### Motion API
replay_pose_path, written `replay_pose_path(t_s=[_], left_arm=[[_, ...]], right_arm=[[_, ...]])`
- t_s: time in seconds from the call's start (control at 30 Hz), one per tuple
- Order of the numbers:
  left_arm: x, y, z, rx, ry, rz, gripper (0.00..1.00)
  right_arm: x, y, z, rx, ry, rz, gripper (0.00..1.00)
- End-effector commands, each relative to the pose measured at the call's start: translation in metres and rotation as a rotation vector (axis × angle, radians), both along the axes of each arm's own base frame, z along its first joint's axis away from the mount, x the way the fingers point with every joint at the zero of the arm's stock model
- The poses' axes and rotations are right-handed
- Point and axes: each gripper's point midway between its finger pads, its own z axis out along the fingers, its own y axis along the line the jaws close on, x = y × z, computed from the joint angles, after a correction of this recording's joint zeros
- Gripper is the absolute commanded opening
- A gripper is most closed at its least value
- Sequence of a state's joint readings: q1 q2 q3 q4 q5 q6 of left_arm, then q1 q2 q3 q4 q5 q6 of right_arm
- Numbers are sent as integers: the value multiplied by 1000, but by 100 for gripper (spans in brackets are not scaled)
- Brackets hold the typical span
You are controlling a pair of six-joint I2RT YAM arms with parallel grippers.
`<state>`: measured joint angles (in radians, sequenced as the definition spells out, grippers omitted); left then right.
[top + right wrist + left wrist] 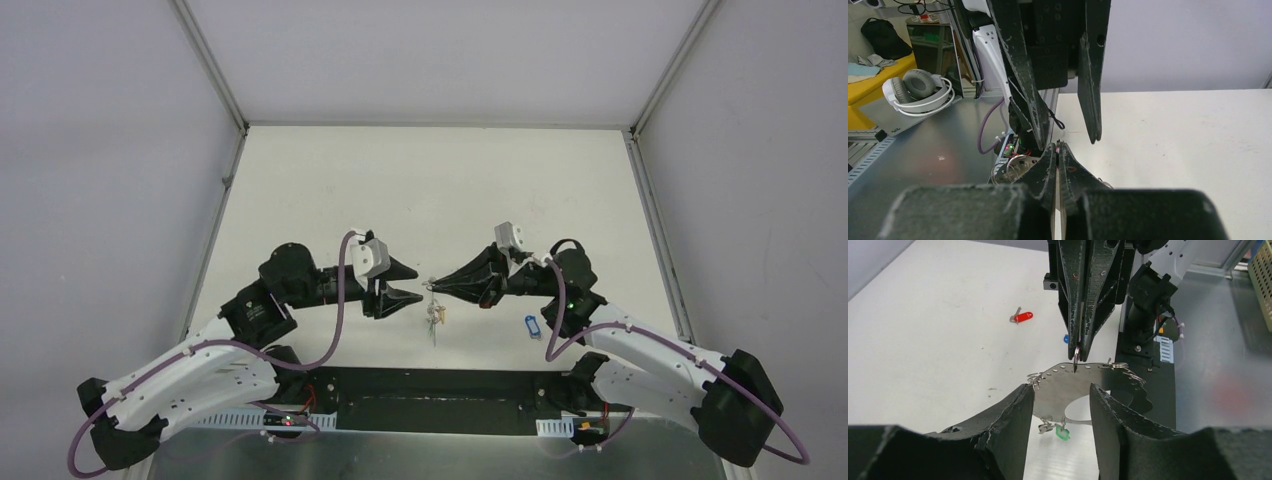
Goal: Put the keys on the keyring
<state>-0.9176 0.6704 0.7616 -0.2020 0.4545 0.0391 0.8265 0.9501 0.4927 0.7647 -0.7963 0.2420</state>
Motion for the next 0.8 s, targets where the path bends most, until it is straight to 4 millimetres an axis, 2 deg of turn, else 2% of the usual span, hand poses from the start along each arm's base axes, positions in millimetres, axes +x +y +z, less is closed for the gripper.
replay_pose_path(t_s=[0.0, 0.23, 0.37, 0.47, 0.53, 0.63, 0.77], left_arm=[[-9, -9, 43, -233, -98, -62, 44], [-17, -17, 42, -260, -140, -131, 31], [-20, -22, 40, -256, -122, -171, 28], [-21, -26, 38, -246, -117, -189, 21], [-20, -27, 36, -236, -117, -193, 21], [-16, -25, 34, -212, -118, -167, 31], [-11, -18, 34, -178, -141, -115, 34]], right_arm=[[-8, -7, 34, 116, -79, 5, 0], [-9, -8, 37, 126, -78, 5, 0], [-7, -8, 37, 126, -76, -6, 0], [-6, -7, 36, 125, -75, -7, 0], [-6, -7, 38, 128, -76, -8, 0], [-6, -8, 38, 131, -79, -12, 0], [-6, -9, 38, 129, -80, -17, 0]])
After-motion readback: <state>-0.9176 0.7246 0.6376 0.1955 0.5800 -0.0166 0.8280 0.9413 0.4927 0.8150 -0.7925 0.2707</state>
